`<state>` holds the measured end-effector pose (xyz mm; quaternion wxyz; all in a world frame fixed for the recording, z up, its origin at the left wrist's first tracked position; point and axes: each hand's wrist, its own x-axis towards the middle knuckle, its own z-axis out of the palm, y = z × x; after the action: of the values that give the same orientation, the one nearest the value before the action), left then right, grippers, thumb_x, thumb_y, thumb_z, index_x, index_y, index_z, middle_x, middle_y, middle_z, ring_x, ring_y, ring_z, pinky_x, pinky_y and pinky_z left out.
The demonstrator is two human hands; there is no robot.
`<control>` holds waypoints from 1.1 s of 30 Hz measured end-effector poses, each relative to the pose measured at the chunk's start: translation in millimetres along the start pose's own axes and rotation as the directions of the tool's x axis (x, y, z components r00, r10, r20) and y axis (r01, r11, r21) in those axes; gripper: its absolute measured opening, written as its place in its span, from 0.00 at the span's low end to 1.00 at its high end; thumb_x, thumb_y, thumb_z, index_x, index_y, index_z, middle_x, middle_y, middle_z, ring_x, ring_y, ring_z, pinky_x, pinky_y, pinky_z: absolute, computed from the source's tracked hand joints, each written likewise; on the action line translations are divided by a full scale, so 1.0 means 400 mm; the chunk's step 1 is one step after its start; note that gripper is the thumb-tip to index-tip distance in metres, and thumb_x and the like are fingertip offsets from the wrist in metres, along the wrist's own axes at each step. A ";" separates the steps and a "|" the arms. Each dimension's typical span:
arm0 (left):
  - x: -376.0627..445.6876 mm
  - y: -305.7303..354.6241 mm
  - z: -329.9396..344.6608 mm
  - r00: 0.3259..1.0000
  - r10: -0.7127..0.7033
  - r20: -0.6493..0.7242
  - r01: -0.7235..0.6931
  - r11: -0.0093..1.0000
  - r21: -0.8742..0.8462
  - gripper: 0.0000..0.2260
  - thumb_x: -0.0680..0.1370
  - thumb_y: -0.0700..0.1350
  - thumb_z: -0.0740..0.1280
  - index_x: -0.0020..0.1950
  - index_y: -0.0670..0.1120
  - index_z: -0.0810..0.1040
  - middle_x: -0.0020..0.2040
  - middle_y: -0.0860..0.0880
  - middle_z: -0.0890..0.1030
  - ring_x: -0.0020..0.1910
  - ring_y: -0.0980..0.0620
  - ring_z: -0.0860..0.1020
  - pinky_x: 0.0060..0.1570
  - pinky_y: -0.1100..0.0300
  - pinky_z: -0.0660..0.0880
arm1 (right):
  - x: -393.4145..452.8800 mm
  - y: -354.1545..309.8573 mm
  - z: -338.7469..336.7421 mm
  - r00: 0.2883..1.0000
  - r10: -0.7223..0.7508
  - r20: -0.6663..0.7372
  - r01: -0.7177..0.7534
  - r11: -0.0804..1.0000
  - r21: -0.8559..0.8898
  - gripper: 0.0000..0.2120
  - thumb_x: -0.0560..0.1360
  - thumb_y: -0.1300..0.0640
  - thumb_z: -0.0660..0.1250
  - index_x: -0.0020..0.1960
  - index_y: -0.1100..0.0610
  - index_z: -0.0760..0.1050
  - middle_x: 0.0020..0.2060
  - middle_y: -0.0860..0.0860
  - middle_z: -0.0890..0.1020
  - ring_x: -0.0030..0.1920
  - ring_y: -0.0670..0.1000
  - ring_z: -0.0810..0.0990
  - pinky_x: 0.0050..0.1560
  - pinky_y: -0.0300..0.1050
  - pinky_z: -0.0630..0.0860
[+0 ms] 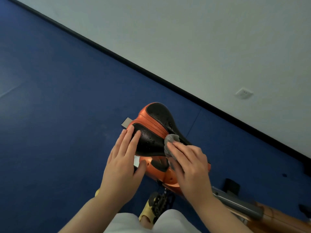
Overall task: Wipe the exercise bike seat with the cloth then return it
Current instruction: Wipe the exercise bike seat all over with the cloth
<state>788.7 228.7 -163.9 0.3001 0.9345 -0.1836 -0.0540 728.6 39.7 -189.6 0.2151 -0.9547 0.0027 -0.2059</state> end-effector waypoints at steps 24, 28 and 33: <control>-0.027 -0.068 -0.049 0.998 0.065 0.009 -0.064 0.997 -0.031 0.32 0.73 0.39 0.68 0.73 0.56 0.60 0.75 0.61 0.57 0.73 0.59 0.56 0.69 0.57 0.56 | 0.047 -0.029 0.015 0.991 -0.125 0.051 0.125 0.992 -0.001 0.17 0.80 0.53 0.58 0.67 0.51 0.73 0.61 0.45 0.78 0.54 0.48 0.72 0.53 0.42 0.68; -0.012 -0.082 -0.066 0.995 0.090 0.047 -0.089 0.996 -0.016 0.32 0.75 0.41 0.66 0.73 0.60 0.57 0.74 0.61 0.58 0.73 0.61 0.54 0.69 0.56 0.54 | -0.001 0.001 -0.013 1.000 0.019 -0.013 -0.019 1.000 -0.003 0.18 0.77 0.56 0.62 0.67 0.52 0.73 0.61 0.45 0.78 0.54 0.48 0.72 0.55 0.42 0.68; -0.001 -0.090 -0.078 0.991 0.104 0.089 -0.104 0.995 -0.004 0.31 0.76 0.43 0.64 0.73 0.62 0.54 0.74 0.63 0.55 0.72 0.65 0.50 0.69 0.61 0.50 | 0.059 -0.084 0.048 0.999 0.018 -0.037 -0.018 1.000 0.017 0.17 0.77 0.57 0.63 0.66 0.55 0.75 0.60 0.48 0.80 0.55 0.48 0.72 0.57 0.41 0.68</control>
<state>806.1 272.8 -159.3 0.2935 0.9204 -0.2456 -0.0799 754.9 75.7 -182.4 0.2247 -0.9488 0.0136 -0.2215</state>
